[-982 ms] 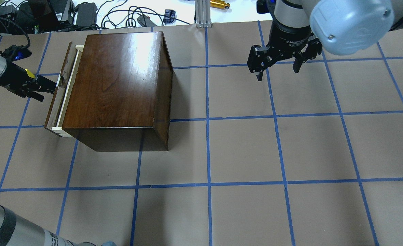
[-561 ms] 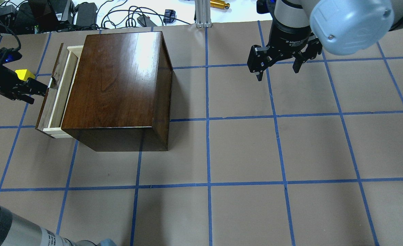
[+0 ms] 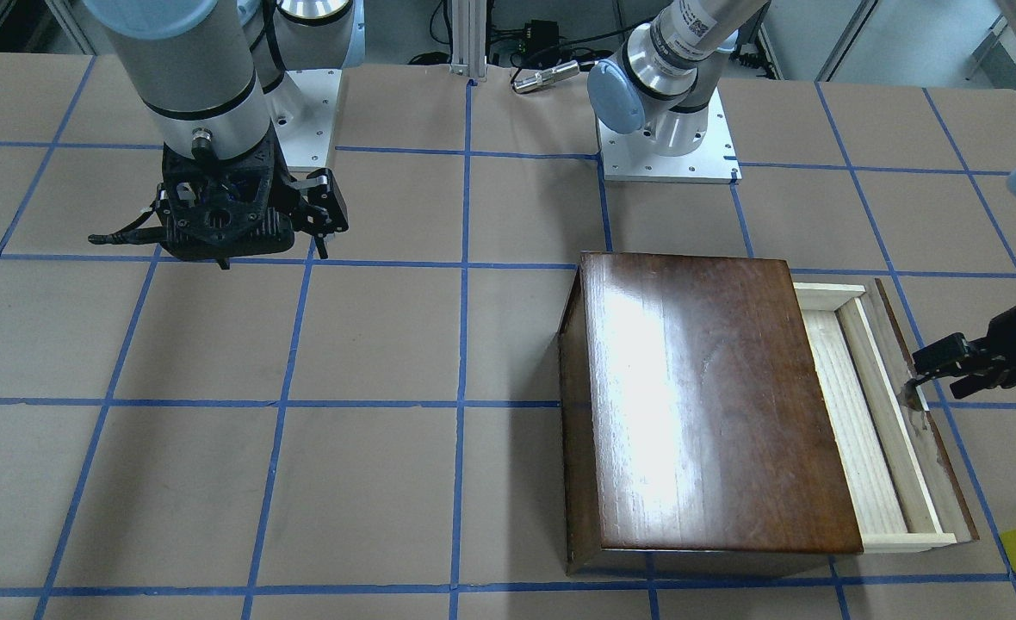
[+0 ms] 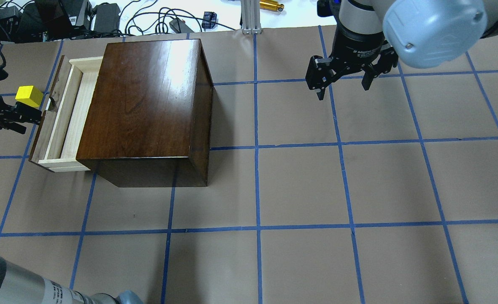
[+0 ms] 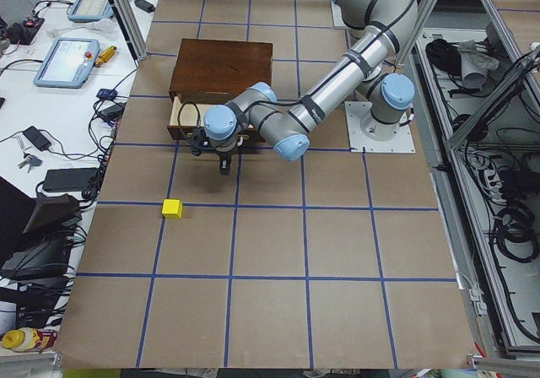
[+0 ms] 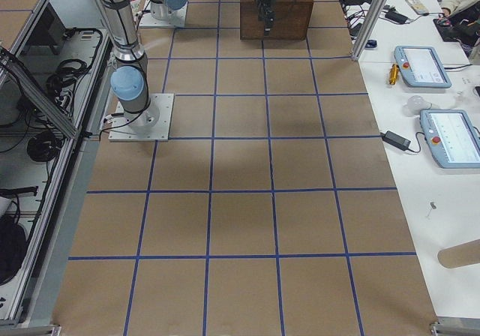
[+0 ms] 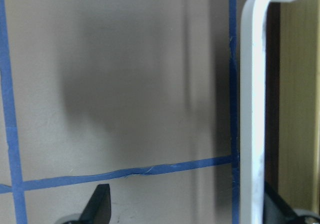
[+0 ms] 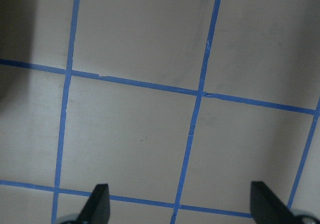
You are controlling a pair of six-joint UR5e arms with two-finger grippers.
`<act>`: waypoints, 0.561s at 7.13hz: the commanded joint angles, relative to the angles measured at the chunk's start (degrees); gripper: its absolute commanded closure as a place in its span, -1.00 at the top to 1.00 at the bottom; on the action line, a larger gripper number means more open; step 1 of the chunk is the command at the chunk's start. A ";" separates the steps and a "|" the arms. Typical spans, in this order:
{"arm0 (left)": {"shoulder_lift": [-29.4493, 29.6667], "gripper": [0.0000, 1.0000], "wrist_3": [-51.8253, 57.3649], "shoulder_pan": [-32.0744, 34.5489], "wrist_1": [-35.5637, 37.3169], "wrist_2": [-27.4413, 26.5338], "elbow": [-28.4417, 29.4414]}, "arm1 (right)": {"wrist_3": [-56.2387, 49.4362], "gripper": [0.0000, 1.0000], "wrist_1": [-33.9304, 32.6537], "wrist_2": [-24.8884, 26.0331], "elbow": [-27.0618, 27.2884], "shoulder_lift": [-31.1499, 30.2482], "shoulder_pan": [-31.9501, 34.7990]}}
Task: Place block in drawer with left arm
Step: 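Pull the drawer open away from the cabinet with the left gripper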
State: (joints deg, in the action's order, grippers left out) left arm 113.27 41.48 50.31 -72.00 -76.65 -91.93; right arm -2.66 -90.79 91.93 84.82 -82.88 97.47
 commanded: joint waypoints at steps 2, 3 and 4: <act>-1.38 1.00 -0.08 -0.30 -0.07 -0.08 0.09 | 0.02 1.00 0.00 0.00 0.00 0.00 0.00; -2.52 1.00 -0.17 -0.30 -0.07 -1.47 0.09 | 0.02 1.00 0.00 0.00 0.00 0.00 0.00; -4.96 1.00 -0.17 -0.13 -0.85 -4.01 0.00 | 0.02 1.00 0.00 0.00 0.00 0.00 0.00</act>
State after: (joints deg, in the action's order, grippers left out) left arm 110.64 41.35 50.06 -72.25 -78.30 -91.87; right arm -2.65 -90.79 91.93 84.82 -82.88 97.47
